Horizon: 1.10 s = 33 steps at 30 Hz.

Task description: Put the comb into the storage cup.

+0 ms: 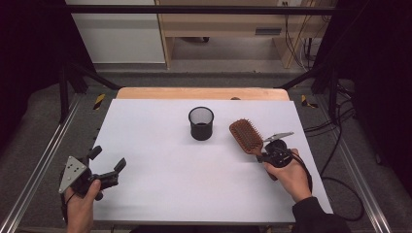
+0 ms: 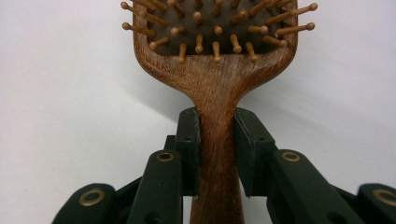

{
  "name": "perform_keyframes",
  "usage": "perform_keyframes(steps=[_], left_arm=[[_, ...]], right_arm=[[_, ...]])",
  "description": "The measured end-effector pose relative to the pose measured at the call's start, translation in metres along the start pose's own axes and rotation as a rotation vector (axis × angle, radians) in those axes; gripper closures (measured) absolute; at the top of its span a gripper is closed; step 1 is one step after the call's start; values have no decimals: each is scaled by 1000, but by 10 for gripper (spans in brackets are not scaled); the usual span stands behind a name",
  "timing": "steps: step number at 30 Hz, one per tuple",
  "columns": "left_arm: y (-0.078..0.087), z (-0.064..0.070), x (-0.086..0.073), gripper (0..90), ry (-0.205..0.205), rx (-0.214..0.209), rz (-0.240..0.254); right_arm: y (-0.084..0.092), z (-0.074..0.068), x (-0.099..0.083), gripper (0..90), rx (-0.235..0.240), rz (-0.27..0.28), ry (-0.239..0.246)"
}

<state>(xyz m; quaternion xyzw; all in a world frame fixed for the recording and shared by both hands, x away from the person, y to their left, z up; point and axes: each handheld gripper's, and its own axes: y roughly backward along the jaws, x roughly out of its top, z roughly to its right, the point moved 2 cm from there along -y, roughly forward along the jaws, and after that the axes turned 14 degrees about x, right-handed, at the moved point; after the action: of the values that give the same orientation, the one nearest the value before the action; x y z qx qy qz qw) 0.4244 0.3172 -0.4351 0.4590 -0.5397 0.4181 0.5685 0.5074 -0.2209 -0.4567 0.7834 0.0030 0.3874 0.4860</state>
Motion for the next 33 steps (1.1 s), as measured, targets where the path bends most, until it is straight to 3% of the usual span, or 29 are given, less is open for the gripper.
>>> perform_keyframes(steps=[1, 7, 14, 23, 29, 33], left_arm=[[0, 0, 0, 25, 5, 1, 0], [1, -1, 0, 25, 20, 2, 2], [1, 6, 3, 25, 23, -18, 6], [-1, 32, 8, 25, 3, -85, 12], [-12, 50, 14, 26, 15, -112, 11], [-24, 67, 26, 27, 28, -176, 17]], right_arm=[[5, -2, 1, 727, 3, 36, 14], [14, -8, 1, 727, 15, 128, 19], [16, -18, -5, 727, 21, 201, 49], [17, -26, -5, 727, 37, 275, 88], [17, -37, 0, 727, 77, 327, 102], [20, -52, 9, 728, 86, 363, 132]])
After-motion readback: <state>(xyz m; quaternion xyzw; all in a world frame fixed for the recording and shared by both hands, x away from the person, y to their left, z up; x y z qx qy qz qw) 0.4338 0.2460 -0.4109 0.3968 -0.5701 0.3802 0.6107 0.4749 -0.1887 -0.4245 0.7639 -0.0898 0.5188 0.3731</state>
